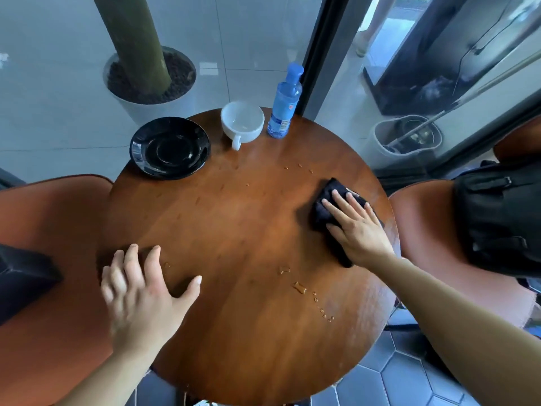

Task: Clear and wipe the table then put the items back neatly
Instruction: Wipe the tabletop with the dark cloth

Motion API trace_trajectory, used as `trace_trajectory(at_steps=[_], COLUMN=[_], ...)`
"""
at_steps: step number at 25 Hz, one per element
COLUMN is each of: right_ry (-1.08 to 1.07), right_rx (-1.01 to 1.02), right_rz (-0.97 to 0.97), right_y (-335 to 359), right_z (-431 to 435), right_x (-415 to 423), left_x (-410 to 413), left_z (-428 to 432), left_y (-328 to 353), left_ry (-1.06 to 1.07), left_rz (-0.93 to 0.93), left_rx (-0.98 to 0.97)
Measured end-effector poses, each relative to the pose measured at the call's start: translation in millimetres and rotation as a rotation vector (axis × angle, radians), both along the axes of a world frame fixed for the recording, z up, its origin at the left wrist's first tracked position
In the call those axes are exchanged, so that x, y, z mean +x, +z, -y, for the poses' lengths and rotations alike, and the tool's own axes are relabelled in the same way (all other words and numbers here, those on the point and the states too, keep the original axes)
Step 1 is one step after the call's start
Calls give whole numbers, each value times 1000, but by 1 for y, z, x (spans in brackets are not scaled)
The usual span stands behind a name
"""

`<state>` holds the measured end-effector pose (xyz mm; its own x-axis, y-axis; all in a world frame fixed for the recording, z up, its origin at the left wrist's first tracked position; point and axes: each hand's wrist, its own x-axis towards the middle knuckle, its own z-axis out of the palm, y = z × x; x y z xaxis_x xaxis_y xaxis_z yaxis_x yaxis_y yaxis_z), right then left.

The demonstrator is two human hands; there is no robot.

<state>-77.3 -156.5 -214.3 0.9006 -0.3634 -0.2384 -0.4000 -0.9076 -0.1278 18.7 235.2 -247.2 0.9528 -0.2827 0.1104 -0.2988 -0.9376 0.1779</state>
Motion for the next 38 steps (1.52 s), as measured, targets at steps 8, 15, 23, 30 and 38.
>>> trace_trajectory(at_steps=[8,15,23,30,38], right_ry=[-282,-360,-326,-21,-109], right_rx=[-2,-32,29,-116,-108], right_rz=[77,66,171,139,160], right_y=[-18,-19,-25,-30,-34], right_z=[-52,25,-97,-119,-99], right_x=[-37,-29,-120,-109,-93], left_x=[0,1,1,1,-77], left_z=[1,2,3,3,12], left_y=[-5,-7,-5,-4,14], left_ry=[11,16,26,22,-448], left_rz=[61,73,26,-6,43], left_rx=[-41,-42,-29,-25,-24])
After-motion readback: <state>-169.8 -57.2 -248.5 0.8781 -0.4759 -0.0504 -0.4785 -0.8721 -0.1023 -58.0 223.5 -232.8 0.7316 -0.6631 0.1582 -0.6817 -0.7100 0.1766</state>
